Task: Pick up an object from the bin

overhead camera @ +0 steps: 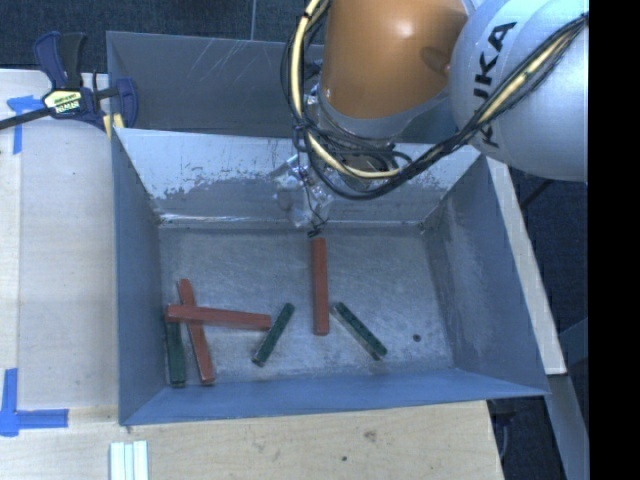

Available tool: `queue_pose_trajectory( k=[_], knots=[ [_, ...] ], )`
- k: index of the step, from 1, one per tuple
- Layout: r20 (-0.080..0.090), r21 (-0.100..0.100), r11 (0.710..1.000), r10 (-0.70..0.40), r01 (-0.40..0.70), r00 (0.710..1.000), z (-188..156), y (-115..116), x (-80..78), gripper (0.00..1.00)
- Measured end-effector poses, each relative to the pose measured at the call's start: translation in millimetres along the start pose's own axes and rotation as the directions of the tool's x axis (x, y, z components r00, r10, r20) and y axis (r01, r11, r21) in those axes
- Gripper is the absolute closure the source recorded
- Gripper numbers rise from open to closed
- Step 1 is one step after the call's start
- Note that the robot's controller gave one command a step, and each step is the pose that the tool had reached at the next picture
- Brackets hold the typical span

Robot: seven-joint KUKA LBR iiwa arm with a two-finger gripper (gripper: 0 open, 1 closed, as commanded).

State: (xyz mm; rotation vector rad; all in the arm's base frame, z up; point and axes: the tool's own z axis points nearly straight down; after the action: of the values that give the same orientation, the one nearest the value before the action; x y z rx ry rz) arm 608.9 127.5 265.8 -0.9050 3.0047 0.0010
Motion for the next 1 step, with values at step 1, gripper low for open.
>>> queue_pose_trajectory(
  k=[1],
  knots=[
    [-0.007,-0.001,0.983,0.184,-0.184,0.983,104.1,23.9,-7.4,1.00]
  ],
)
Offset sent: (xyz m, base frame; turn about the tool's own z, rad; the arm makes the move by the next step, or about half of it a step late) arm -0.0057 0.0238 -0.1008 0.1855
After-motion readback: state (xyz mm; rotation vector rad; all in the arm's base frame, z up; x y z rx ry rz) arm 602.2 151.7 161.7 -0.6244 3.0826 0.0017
